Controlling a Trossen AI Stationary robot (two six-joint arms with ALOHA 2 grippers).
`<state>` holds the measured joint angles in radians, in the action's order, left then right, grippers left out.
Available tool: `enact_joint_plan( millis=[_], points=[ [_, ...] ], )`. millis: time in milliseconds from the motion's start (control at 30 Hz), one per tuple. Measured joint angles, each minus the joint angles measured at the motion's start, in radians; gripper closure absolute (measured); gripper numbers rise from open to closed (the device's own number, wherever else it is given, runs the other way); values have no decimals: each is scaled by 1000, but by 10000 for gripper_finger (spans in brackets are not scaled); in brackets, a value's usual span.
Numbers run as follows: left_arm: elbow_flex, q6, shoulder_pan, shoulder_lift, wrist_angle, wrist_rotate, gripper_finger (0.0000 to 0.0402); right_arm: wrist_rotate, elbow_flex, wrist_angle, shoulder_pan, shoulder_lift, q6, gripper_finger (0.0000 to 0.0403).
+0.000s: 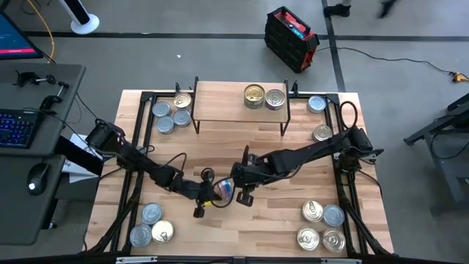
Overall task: Stack canned seafood by type on shelf
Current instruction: Stack the blue pink tuna can on top of the other blue pink tuna can on the shelf
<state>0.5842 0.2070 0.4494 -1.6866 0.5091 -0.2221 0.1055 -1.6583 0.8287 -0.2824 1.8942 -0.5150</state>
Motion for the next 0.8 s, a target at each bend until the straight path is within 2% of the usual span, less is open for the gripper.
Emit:
enact_joint_plan(
  millis=[200,333,500,633,800],
  points=[
    [3,-1,-35,-34,148,-7,402,1,-23,38,-26,0,-1,403],
    [33,1,-52,-44,149,-2,402,17,-23,49,-41,0,-4,402],
    [48,51,-42,18,136,88,402,50,-14,25,-32,0,-102,402],
    [48,53,-19,167,-45,69,401,18,16,-87,-4,0,-98,382],
    [48,53,6,422,-389,-90,402,-45,24,-168,31,24,-37,294]
  ],
)
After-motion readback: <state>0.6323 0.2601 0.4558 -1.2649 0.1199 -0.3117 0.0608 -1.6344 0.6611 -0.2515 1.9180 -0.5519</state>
